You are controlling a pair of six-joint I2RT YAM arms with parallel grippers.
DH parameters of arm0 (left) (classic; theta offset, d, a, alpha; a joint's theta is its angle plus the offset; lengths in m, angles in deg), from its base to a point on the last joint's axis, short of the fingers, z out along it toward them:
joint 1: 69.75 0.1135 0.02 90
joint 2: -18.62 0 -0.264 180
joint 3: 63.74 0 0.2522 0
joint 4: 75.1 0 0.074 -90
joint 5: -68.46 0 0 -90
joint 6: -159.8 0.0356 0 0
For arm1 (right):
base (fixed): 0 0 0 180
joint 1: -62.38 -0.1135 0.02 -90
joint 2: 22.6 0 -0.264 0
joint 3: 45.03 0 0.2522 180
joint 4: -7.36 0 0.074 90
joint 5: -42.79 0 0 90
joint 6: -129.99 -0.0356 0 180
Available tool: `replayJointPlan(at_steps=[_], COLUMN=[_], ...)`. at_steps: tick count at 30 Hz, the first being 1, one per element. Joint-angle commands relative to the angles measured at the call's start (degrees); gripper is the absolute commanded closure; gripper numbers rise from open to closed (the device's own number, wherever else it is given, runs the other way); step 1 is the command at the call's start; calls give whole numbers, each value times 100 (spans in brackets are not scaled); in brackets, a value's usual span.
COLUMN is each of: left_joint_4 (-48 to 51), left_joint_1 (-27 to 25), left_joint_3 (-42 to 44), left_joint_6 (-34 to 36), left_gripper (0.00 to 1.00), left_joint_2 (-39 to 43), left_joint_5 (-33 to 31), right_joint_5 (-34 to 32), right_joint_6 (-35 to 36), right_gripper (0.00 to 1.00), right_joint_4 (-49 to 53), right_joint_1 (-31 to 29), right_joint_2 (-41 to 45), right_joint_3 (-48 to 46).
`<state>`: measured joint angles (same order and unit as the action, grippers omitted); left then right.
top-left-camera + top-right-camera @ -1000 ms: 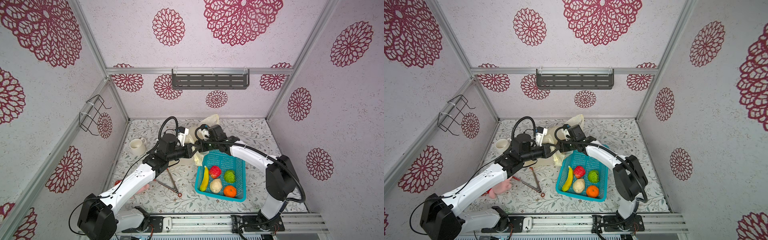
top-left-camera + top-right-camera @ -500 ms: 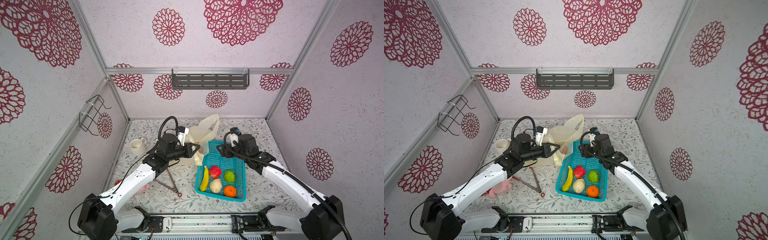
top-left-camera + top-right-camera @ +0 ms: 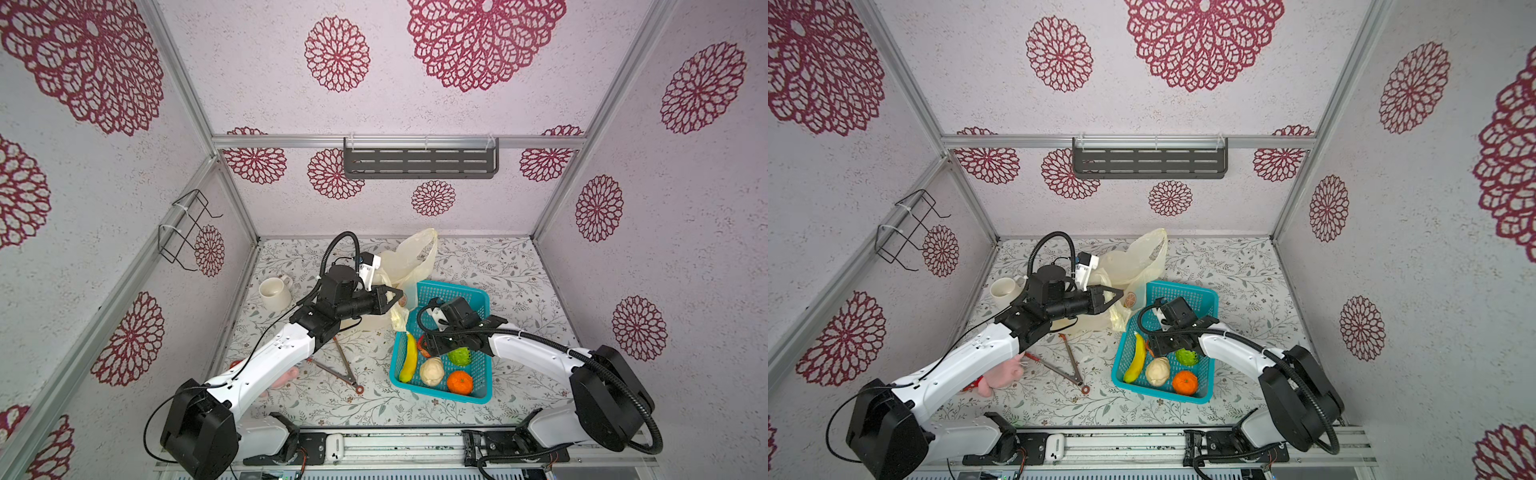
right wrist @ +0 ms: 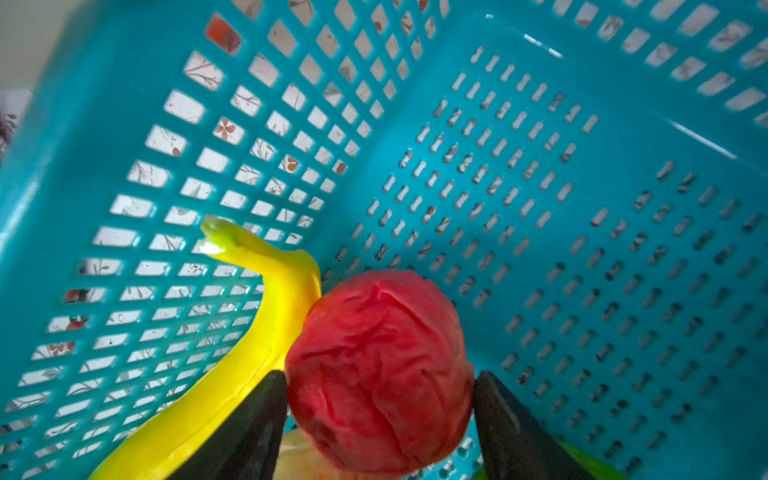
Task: Place the fruits into the plastic bag
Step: 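Lower the right gripper into the basket and grasp the red apple, then lift the red apple into the bag and open the right gripper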
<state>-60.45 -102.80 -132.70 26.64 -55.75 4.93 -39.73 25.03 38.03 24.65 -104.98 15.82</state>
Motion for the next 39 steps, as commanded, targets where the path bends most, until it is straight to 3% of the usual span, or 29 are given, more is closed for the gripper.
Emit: replayJointPlan(at_steps=[1, 16, 18, 22, 25, 33, 39], left_joint_4=[16, 17, 8, 4, 33, 73, 62], left_joint_1=[-8, -8, -8, -8, -8, -8, -8], left_joint_3=[-152, -280, -294, -316, -316, -290, -213], left_joint_6=[-26, 9, 0, -15, 17, 131, 141], left_gripper=[100, 100, 100, 100, 100, 100, 100], left_joint_2=[19, -108, -146, -175, -149, -65, 8], left_joint_5=[81, 110, 124, 149, 138, 165, 116], right_joint_5=[-101, -419, -463, -560, -759, -946, -246], right_joint_6=[186, 184, 190, 139, -42, -266, -294], right_gripper=[28, 21, 23, 41, 49, 48, 45], right_joint_4=[45, 231, 233, 241, 269, 156, -653], right_joint_1=[-23, -95, -94, -61, 78, 574, 498], right_joint_2=[-145, -794, -789, -633, -327, 637, 191], right_joint_3=[90, 352, 369, 369, 371, 1056, 2109])
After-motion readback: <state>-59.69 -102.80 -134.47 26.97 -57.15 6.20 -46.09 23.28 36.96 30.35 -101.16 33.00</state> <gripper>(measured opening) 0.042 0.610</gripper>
